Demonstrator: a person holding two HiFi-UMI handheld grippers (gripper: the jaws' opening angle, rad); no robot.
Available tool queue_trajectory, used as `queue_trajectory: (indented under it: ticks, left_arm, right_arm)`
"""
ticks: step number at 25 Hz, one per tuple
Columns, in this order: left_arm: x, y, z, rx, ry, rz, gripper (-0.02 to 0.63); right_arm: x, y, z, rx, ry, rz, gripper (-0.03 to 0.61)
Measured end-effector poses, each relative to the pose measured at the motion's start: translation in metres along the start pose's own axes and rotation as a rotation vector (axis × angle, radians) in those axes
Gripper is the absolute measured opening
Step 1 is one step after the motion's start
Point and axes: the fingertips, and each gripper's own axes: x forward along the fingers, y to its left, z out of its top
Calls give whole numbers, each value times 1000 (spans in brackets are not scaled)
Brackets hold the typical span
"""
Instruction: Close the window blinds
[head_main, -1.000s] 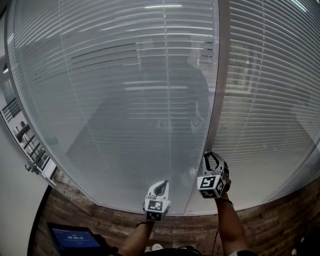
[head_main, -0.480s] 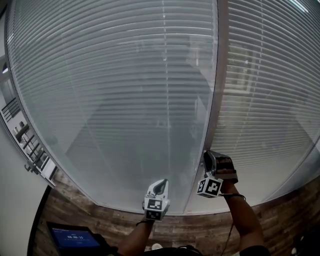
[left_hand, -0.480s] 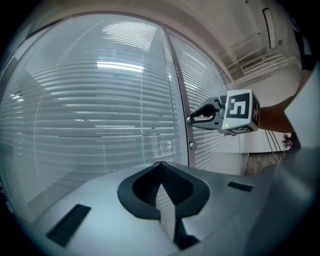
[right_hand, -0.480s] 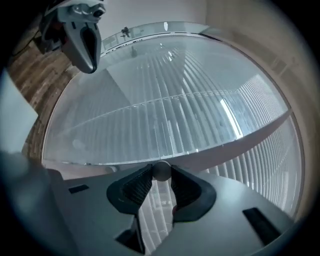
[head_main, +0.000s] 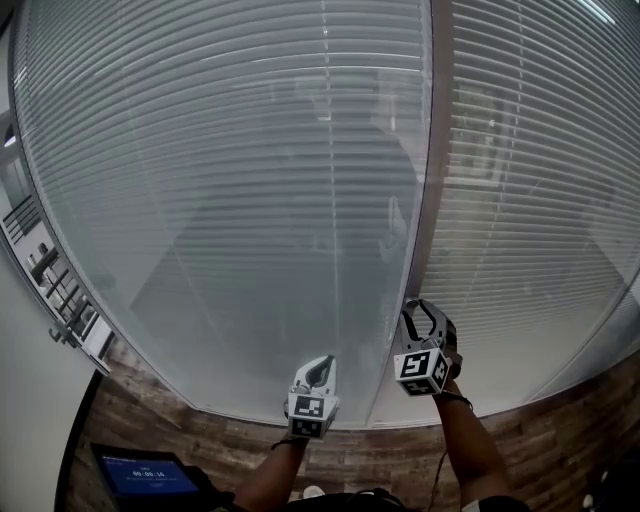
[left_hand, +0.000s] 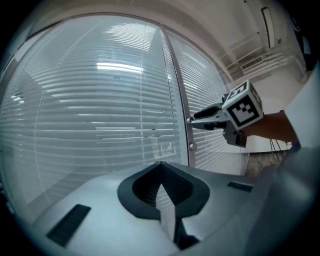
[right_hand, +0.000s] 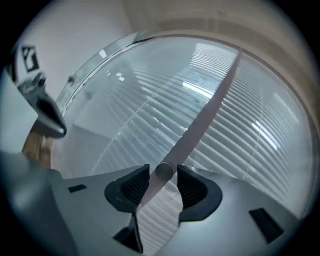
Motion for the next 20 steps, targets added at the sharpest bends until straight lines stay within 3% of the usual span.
queue_trajectory:
  ticks: [3, 5, 7, 15, 20]
  left_arm:
    - [0, 2, 1, 1, -2, 4, 0]
    - [-1, 6, 1, 34, -14, 22, 0]
    - [-5, 6, 3, 37, -18, 25, 0]
    - [-10, 14, -7, 47, -2, 31, 0]
    - [-12, 12, -11, -5, 27, 39, 0]
  right_arm:
    - [3, -3, -2, 295, -18, 4, 160]
    - [5, -4, -3, 386, -17, -2, 160]
    - [6, -6, -2, 404, -14, -22, 160]
    - [2, -8, 8, 262, 32, -46, 124]
    - [11, 1, -5, -121, 42, -66, 123]
